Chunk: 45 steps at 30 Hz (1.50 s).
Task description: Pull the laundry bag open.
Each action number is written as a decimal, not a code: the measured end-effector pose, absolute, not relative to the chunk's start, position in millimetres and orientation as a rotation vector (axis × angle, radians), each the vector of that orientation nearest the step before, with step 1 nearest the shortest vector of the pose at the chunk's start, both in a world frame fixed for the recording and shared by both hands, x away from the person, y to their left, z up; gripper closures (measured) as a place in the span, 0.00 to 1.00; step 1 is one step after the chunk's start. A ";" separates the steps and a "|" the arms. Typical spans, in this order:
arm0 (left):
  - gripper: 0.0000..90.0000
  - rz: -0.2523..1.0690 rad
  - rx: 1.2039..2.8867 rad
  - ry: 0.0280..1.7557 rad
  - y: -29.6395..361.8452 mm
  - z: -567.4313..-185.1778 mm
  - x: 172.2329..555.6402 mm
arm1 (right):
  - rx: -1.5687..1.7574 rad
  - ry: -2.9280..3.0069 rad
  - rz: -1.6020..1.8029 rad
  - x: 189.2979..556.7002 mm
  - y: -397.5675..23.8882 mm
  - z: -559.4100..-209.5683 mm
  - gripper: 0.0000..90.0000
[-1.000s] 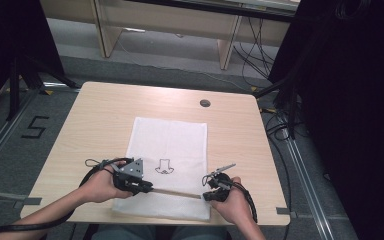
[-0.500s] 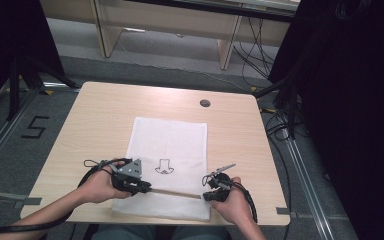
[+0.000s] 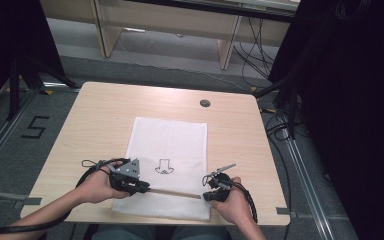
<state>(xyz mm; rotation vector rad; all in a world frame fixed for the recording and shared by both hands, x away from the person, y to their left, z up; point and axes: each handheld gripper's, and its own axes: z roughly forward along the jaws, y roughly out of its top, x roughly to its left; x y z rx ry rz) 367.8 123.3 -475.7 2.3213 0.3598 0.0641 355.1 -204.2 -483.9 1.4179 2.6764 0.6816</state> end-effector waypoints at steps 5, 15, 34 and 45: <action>0.92 0.064 2.315 0.369 126.8 -476.1 367.6 | 1.421 2.675 0.683 355.2 -204.1 -483.9 1.00; 0.92 0.077 2.324 0.370 133.7 -476.3 367.8 | 1.421 2.675 0.682 355.2 -204.0 -483.9 1.00; 0.92 0.076 2.313 0.391 145.1 -475.8 367.2 | 1.452 2.666 0.658 354.6 -203.9 -483.0 1.00; 0.92 0.094 2.334 0.416 157.9 -478.8 368.4 | 1.421 2.678 0.675 355.7 -204.6 -483.9 1.00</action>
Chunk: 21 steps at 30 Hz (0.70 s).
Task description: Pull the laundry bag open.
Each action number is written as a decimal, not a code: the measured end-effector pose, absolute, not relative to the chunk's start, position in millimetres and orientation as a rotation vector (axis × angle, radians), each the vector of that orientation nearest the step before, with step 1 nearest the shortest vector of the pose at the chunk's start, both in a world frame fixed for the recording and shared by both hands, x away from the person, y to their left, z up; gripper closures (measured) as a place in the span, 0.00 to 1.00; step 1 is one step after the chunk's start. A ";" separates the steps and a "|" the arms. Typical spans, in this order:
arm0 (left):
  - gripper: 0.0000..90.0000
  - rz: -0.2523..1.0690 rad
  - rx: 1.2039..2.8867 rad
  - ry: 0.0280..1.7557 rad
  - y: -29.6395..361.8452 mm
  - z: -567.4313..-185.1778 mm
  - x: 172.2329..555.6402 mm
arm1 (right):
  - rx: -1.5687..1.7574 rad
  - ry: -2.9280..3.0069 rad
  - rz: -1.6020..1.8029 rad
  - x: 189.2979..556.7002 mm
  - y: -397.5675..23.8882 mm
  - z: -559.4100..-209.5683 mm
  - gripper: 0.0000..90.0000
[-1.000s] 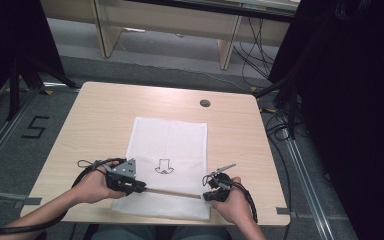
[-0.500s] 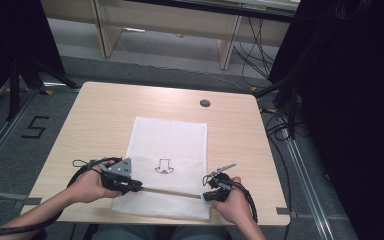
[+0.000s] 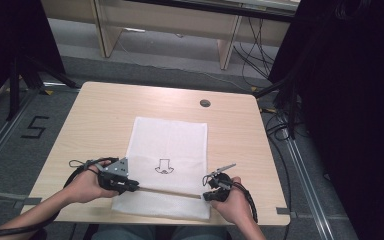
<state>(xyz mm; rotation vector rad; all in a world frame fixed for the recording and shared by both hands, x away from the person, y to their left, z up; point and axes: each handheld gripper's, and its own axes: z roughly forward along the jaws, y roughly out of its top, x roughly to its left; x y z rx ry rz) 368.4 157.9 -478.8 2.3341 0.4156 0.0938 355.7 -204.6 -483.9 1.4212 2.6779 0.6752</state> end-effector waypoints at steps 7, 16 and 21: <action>0.92 0.086 2.304 0.463 172.8 -481.2 367.3 | 1.403 2.681 0.682 356.0 -204.8 -484.0 1.00; 0.92 0.108 2.295 0.541 198.1 -484.7 366.9 | 1.402 2.683 0.682 356.4 -205.1 -484.3 1.00; 0.92 0.108 2.305 0.536 198.4 -486.3 364.7 | 1.418 2.679 0.672 355.7 -204.6 -483.8 1.00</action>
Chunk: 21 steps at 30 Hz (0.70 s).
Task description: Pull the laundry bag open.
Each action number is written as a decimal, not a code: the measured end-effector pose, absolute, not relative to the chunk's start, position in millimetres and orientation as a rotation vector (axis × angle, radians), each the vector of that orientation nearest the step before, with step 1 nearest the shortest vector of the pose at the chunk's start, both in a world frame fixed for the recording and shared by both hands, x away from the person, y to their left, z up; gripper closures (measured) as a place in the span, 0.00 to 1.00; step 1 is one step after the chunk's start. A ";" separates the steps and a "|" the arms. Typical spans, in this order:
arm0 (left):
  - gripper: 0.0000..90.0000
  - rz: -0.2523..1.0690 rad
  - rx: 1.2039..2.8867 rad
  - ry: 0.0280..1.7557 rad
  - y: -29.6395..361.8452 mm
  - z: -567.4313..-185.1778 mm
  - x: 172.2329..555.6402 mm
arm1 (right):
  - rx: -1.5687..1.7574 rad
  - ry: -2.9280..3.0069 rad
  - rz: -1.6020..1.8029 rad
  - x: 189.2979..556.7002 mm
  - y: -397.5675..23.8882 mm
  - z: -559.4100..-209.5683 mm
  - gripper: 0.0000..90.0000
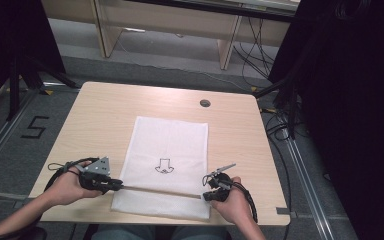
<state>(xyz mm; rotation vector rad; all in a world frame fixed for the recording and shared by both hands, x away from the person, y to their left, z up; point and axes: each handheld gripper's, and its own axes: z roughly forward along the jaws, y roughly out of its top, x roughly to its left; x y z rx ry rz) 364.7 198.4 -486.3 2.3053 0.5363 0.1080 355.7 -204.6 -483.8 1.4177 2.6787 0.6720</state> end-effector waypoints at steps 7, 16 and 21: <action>0.92 0.124 2.337 0.538 196.9 -488.4 364.0 | 1.400 2.684 0.682 356.4 -205.1 -484.2 1.00; 0.92 0.113 2.308 0.555 199.0 -490.3 359.4 | 1.409 2.677 0.676 355.4 -204.0 -483.9 1.00; 0.92 0.078 2.305 0.542 200.7 -491.4 354.0 | 1.428 2.672 0.646 354.5 -202.3 -482.7 1.00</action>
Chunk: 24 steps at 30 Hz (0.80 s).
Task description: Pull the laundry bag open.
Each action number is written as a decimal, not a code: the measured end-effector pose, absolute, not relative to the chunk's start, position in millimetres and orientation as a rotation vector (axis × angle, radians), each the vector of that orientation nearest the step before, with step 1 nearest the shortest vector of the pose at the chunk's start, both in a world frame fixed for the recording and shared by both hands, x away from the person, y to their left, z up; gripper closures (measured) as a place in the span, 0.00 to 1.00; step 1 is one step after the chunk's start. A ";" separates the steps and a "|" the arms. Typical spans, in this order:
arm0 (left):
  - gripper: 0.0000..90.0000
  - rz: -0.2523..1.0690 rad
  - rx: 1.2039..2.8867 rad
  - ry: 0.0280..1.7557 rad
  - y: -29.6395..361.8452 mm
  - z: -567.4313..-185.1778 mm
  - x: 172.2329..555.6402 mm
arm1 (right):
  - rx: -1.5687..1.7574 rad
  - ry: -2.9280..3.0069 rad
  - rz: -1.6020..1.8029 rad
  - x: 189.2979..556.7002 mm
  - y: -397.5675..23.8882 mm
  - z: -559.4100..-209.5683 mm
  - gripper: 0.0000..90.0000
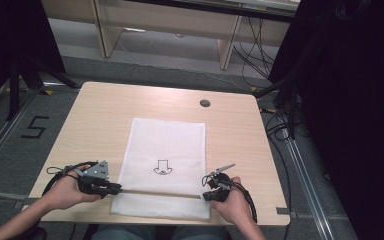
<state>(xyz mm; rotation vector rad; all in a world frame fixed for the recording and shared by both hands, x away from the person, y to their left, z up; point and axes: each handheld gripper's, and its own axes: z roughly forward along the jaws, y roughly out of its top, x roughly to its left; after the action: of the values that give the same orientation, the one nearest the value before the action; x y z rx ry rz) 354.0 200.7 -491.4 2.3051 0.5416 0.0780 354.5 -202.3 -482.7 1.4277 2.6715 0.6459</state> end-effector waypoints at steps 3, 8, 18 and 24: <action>0.91 0.083 2.296 0.549 200.8 -490.8 353.3 | 1.412 2.662 0.647 354.6 -200.5 -482.9 1.00; 0.88 0.096 2.283 0.546 203.0 -492.4 355.2 | 1.388 2.658 0.681 354.3 -201.6 -483.5 0.99; 0.40 0.231 1.982 0.660 204.7 -473.1 367.0 | 1.400 2.516 0.846 346.6 -215.9 -460.5 0.79; 0.39 0.272 1.866 0.823 209.0 -475.7 376.9 | 1.400 2.470 0.875 347.0 -216.3 -459.9 0.74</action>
<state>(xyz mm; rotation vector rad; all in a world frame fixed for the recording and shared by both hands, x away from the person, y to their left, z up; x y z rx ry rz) 376.9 209.0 -475.7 1.8664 0.8234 0.2715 347.0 -216.3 -459.9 1.4001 2.4696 0.8749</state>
